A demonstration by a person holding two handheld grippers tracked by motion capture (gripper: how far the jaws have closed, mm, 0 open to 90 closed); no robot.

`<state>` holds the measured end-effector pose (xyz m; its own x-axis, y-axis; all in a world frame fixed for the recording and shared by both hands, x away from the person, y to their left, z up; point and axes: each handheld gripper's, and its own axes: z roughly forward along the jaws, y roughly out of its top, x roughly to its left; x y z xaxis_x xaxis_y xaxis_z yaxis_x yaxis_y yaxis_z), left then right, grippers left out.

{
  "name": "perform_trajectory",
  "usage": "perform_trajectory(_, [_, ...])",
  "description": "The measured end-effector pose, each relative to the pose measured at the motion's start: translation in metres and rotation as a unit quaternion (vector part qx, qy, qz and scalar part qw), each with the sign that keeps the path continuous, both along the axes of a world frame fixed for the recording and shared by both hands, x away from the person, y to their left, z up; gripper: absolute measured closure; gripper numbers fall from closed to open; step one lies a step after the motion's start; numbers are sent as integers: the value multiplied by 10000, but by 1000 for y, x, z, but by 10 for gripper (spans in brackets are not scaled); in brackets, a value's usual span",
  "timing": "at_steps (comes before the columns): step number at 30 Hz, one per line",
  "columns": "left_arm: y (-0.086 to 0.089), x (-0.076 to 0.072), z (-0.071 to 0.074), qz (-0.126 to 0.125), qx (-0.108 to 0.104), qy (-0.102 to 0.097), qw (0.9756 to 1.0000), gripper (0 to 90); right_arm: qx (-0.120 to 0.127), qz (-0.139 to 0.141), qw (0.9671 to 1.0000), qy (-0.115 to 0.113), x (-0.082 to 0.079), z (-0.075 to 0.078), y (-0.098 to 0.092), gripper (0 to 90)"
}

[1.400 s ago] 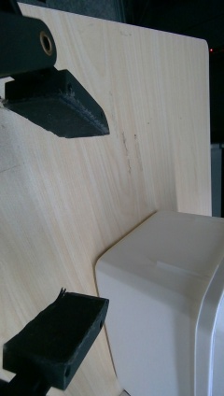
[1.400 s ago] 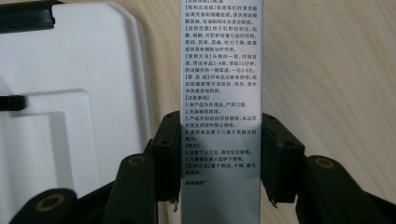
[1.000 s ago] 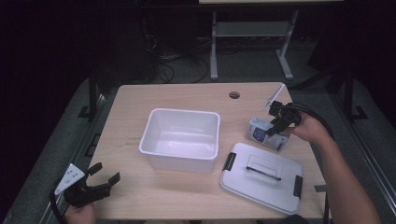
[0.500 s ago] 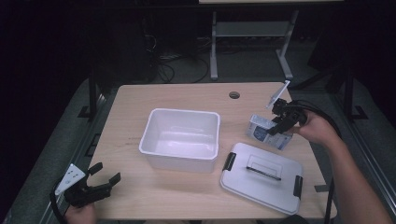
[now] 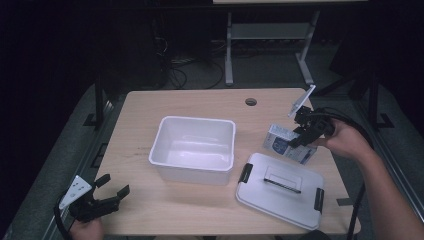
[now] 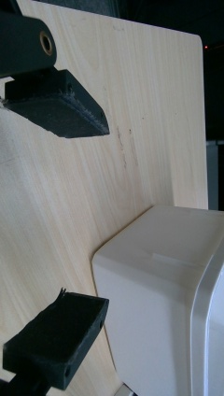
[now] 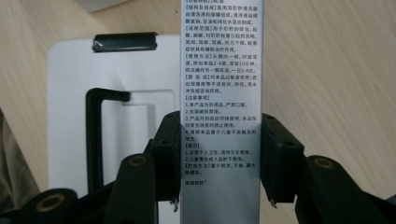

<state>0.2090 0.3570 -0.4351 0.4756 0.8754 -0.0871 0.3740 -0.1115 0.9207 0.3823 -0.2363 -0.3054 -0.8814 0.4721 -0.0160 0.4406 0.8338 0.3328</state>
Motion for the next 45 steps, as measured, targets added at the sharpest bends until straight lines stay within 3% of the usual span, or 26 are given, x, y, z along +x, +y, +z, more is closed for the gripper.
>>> perform_trajectory(18, [0, 1, -1, -15, 12, 37, 10000, 135, 114, 278, 9995, -93, -22, 36, 19, 554])
perform_trajectory(33, [0, 1, -1, -5, -2, 20, 10000, 135, 152, 286, 9995, -70, -30, 61, 27, 554])
perform_trajectory(45, [0, 1, -1, -6, -10, 22, 10000, 135, 263, 494, 9984, -106, -33, 71, 45, 554])
